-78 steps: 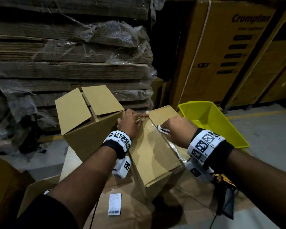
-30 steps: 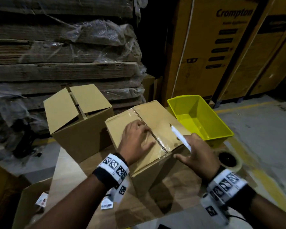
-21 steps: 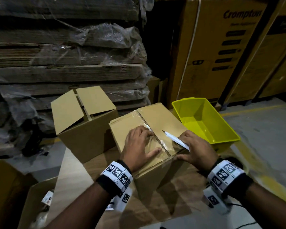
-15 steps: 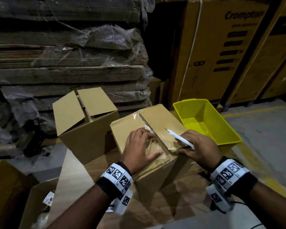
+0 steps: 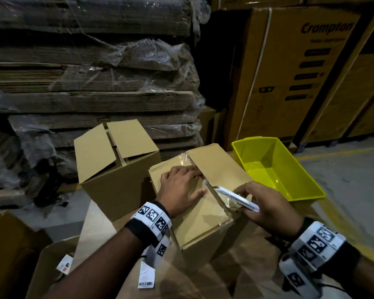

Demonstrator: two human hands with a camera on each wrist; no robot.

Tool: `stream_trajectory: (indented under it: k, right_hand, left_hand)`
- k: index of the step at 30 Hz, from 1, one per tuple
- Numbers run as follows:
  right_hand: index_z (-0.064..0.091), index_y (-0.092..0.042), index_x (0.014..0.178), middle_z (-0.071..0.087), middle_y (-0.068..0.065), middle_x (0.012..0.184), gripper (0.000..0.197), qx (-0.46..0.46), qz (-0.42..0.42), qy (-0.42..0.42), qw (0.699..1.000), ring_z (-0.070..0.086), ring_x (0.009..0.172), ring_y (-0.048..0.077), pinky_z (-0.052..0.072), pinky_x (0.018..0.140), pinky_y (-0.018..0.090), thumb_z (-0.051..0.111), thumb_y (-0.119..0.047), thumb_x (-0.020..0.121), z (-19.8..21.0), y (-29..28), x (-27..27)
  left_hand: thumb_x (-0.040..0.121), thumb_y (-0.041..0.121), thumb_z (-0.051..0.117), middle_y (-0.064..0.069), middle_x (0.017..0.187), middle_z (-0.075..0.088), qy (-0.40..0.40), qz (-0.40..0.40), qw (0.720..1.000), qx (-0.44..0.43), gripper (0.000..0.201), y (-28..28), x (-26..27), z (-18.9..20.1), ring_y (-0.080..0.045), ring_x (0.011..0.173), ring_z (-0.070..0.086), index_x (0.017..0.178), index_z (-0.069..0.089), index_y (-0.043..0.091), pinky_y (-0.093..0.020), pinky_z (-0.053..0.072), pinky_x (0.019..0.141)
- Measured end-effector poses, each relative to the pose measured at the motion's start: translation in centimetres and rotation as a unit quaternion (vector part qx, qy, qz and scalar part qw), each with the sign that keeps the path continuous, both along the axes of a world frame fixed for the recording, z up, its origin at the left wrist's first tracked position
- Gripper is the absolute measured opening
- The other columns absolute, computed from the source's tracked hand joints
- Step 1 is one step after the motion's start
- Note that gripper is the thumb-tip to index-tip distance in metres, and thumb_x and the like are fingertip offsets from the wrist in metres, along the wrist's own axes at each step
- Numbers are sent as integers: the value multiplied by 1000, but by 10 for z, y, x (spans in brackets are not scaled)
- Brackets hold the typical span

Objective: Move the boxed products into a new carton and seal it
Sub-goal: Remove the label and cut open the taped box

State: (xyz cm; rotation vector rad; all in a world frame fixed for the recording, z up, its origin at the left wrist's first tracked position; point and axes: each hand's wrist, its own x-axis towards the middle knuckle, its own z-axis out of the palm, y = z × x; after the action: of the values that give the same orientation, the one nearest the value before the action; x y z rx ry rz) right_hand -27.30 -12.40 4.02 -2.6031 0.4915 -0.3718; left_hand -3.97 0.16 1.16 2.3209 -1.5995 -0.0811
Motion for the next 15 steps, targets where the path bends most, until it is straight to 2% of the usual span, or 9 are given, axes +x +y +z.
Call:
stream_trajectory:
  k: [1, 4, 6, 8, 10, 13, 15]
  right_hand:
    - [53, -33, 105, 58, -14, 86, 40, 18, -10, -1, 1000, 54, 74, -7, 37, 59, 10, 74, -18, 73, 7, 2, 3]
    - [44, -28, 114, 57, -10, 93, 42, 110, -4, -7, 994, 59, 80, 2, 46, 63, 19, 68, -16, 82, 29, 11, 24]
    - [41, -24, 121, 55, -12, 102, 40, 123, -3, -5, 992, 57, 87, 5, 44, 68, 17, 62, -14, 88, 38, 10, 44]
    - [39, -20, 131, 54, -10, 109, 45, 81, -4, 22, 996, 50, 89, 4, 35, 67, 12, 57, -10, 90, 45, 4, 69]
    - [36, -20, 139, 58, -1, 119, 55, 25, -2, 55, 998, 52, 94, 10, 32, 72, 19, 56, -8, 89, 48, -2, 94]
    - [32, -23, 143, 57, 7, 129, 59, -54, -34, 112, 992, 56, 113, 28, 42, 83, 33, 55, -13, 89, 45, -13, 120]
    - [39, -35, 134, 55, 4, 130, 48, -102, -46, 143, 983, 59, 110, 30, 49, 84, 40, 52, -23, 90, 42, -20, 128]
  left_hand:
    - [90, 67, 46, 14, 154, 34, -2, -1, 1000, 5, 60, 0, 1, -1, -15, 139, 25, 143, 39, 41, -46, 24, 110]
    - [91, 69, 40, 15, 156, 33, -16, -7, 1000, 6, 60, -1, 5, -5, -15, 137, 28, 144, 38, 42, -45, 24, 107]
    - [91, 70, 36, 15, 155, 34, -18, -4, 1000, 1, 59, -2, 8, -7, -14, 136, 29, 144, 39, 43, -44, 24, 105]
    - [93, 68, 32, 13, 154, 35, -23, -2, 1000, -5, 58, -3, 10, -7, -13, 135, 29, 145, 40, 42, -41, 23, 103]
    - [95, 66, 30, 12, 153, 37, -27, -6, 1000, -12, 56, -2, 10, -7, -13, 134, 30, 145, 40, 41, -40, 23, 102]
    - [95, 65, 31, 10, 151, 37, -29, -1, 999, -19, 55, 0, 9, -7, -14, 134, 29, 144, 41, 41, -38, 22, 102]
    - [95, 63, 34, 9, 150, 38, -25, 2, 999, -24, 54, 0, 9, -8, -14, 134, 29, 143, 42, 41, -38, 22, 102]
